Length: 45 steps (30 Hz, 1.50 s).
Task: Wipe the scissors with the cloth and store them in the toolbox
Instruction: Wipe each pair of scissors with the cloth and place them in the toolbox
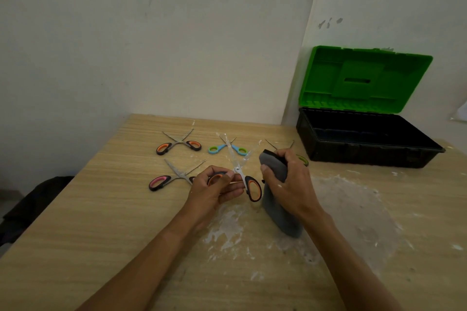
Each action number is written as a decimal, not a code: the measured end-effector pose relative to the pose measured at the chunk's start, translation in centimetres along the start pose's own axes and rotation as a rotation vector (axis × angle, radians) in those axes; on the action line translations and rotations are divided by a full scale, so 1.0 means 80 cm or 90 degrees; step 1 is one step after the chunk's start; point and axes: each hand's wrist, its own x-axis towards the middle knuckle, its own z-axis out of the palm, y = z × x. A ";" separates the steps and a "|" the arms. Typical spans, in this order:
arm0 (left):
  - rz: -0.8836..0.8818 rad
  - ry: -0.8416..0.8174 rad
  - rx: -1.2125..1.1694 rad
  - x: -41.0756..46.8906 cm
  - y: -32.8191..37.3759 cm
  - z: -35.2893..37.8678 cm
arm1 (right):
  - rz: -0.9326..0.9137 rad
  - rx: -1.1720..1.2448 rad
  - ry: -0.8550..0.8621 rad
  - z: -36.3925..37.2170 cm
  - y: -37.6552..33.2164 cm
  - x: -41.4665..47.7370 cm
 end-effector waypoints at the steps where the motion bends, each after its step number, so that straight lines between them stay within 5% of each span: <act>1: -0.001 0.002 0.002 -0.001 0.000 0.001 | -0.007 -0.009 -0.003 0.001 -0.002 -0.001; 24: 0.036 0.021 0.053 -0.005 -0.012 0.002 | -0.255 -0.294 0.007 0.033 -0.017 -0.024; 32: 0.031 0.020 0.058 -0.007 -0.011 0.003 | -0.226 -0.317 0.035 0.029 -0.009 -0.024; 38: 0.010 0.042 0.047 -0.003 -0.008 0.004 | -0.099 -0.089 0.095 0.003 -0.016 -0.013; 45: 0.032 0.019 0.056 -0.005 -0.008 0.004 | -0.139 -0.213 0.044 0.013 -0.020 -0.017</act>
